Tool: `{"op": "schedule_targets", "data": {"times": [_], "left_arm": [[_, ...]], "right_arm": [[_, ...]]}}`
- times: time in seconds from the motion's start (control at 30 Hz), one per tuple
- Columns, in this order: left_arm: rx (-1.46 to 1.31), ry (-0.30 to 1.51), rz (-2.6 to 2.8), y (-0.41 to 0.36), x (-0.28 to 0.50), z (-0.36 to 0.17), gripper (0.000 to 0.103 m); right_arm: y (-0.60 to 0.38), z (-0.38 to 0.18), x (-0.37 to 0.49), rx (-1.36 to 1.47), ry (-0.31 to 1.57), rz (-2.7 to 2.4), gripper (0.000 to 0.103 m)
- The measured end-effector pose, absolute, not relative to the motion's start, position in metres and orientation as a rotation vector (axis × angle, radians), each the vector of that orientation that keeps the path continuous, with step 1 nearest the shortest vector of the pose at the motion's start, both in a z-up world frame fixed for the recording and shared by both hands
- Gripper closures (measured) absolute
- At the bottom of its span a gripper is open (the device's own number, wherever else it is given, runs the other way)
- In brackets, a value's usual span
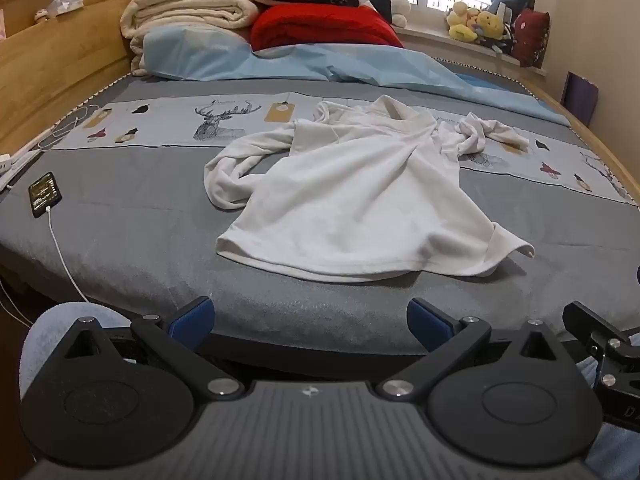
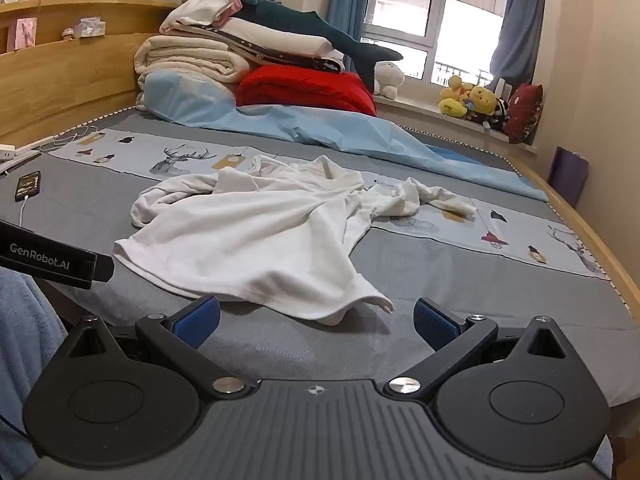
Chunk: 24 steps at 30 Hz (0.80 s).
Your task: Fold small clothes
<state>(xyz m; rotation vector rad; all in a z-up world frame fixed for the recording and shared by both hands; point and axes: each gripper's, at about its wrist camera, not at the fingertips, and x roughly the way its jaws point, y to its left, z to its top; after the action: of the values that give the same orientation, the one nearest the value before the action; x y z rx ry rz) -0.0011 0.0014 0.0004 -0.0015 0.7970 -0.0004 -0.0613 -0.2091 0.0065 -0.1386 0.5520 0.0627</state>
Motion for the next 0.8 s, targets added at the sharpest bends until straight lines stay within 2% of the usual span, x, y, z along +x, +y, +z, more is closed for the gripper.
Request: {"op": "schedule_targets", "data": {"times": [0.8], "left_arm": [[0.007, 0.797, 0.009, -0.0008, -0.0009, 0.0023, 0.001]], "right_arm": [[-0.2056, 0.0066, -0.0588, -0.15, 0.556, 0.074, 0.001]]}}
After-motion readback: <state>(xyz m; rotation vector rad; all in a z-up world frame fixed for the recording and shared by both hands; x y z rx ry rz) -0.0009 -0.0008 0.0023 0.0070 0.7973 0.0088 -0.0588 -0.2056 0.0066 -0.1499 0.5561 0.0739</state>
